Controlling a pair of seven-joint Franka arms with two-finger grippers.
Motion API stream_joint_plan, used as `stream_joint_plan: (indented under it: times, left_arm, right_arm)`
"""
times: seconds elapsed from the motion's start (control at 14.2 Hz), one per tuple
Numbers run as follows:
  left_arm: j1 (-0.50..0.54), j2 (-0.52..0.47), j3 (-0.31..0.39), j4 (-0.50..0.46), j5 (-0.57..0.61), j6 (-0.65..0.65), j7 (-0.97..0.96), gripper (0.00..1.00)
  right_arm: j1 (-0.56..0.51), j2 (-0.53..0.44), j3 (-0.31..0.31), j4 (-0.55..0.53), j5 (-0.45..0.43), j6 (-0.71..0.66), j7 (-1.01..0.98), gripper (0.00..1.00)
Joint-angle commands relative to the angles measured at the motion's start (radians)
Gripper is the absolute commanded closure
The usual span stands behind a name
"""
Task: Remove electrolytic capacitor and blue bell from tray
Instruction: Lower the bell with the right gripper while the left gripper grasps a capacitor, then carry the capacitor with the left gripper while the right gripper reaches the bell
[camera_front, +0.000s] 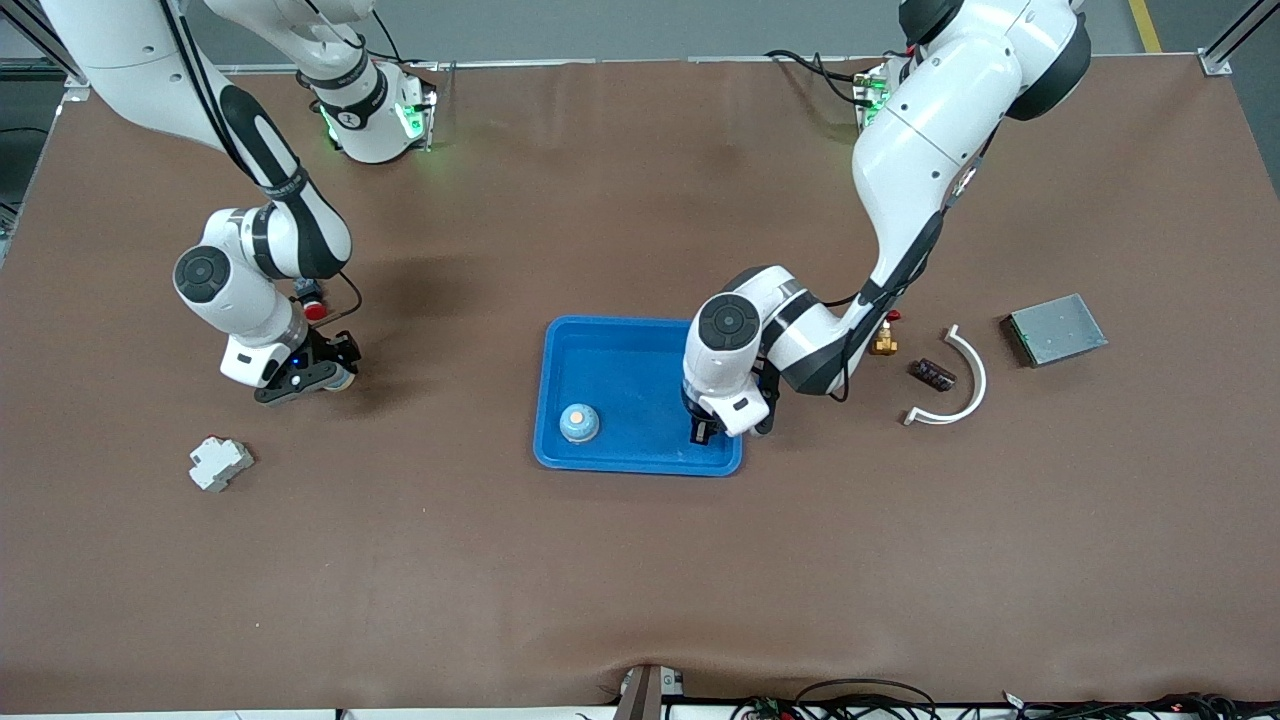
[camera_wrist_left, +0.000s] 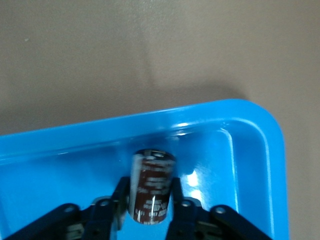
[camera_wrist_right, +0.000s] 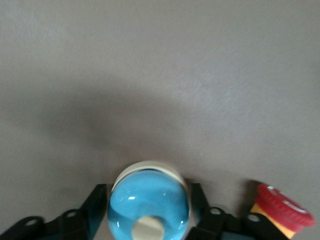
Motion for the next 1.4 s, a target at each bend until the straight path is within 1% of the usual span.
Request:
stream_joint_plan:
  times: [0.0, 0.07, 0.21, 0.28, 0.42, 0.49, 0.56, 0.7, 0.77, 0.91, 0.98, 1.12, 1.19, 1.33]
  left_arm:
    - [-0.019, 0.009, 0.012, 0.023, 0.0, 0.001, -0.013, 1.0]
    - [-0.019, 0.0, 0.012, 0.025, 0.002, -0.004, -0.012, 1.0]
    - [-0.012, -0.033, 0.011, 0.029, 0.003, -0.041, -0.004, 1.0]
    - [-0.004, -0.055, 0.011, 0.034, 0.0, -0.065, -0.002, 1.0]
    - [0.019, -0.079, 0.009, 0.084, 0.003, -0.126, 0.017, 1.0]
    - [0.037, -0.098, 0.004, 0.09, -0.001, -0.174, 0.045, 1.0]
    - [0.062, -0.118, 0.001, 0.091, -0.004, -0.203, 0.095, 1.0]
    - [0.121, -0.158, 0.0, 0.078, -0.01, -0.263, 0.236, 1.0]
    - [0.149, -0.161, 0.0, 0.08, -0.009, -0.309, 0.293, 1.0]
    - [0.209, -0.176, 0.0, 0.077, -0.01, -0.355, 0.413, 1.0]
    - [0.244, -0.184, -0.002, 0.075, -0.01, -0.369, 0.462, 1.0]
    - [0.31, -0.184, -0.002, 0.06, -0.01, -0.401, 0.58, 1.0]
    - [0.35, -0.184, 0.0, 0.042, -0.009, -0.401, 0.638, 1.0]
    - [0.427, -0.182, 0.0, 0.011, -0.006, -0.401, 0.756, 1.0]
  right_arm:
    - [-0.022, -0.022, 0.037, -0.026, 0.021, -0.002, -0.01, 0.0]
    - [-0.02, -0.038, 0.045, -0.023, 0.021, -0.008, -0.008, 0.0]
    - [-0.019, -0.073, 0.06, 0.014, 0.045, -0.101, 0.003, 0.0]
    - [-0.014, -0.097, 0.07, 0.042, 0.085, -0.176, 0.004, 0.0]
    - [0.0, -0.136, 0.09, 0.105, 0.192, -0.316, 0.007, 0.0]
    - [0.014, -0.148, 0.091, 0.117, 0.241, -0.342, 0.019, 0.0]
    - [0.038, -0.162, 0.09, 0.122, 0.27, -0.346, 0.054, 0.0]
    - [0.11, -0.174, 0.09, 0.151, 0.271, -0.349, 0.224, 0.0]
    - [0.154, -0.174, 0.09, 0.166, 0.269, -0.349, 0.33, 0.0]
    - [0.248, -0.17, 0.088, 0.197, 0.258, -0.344, 0.54, 0.0]
    - [0.292, -0.165, 0.087, 0.224, 0.255, -0.346, 0.603, 0.0]
    - [0.336, -0.153, 0.088, 0.273, 0.252, -0.347, 0.688, 0.0]
    - [0.363, -0.129, 0.087, 0.298, 0.251, -0.346, 0.72, 0.0]
    - [0.4, -0.04, 0.082, 0.382, 0.239, -0.34, 0.8, 0.0]
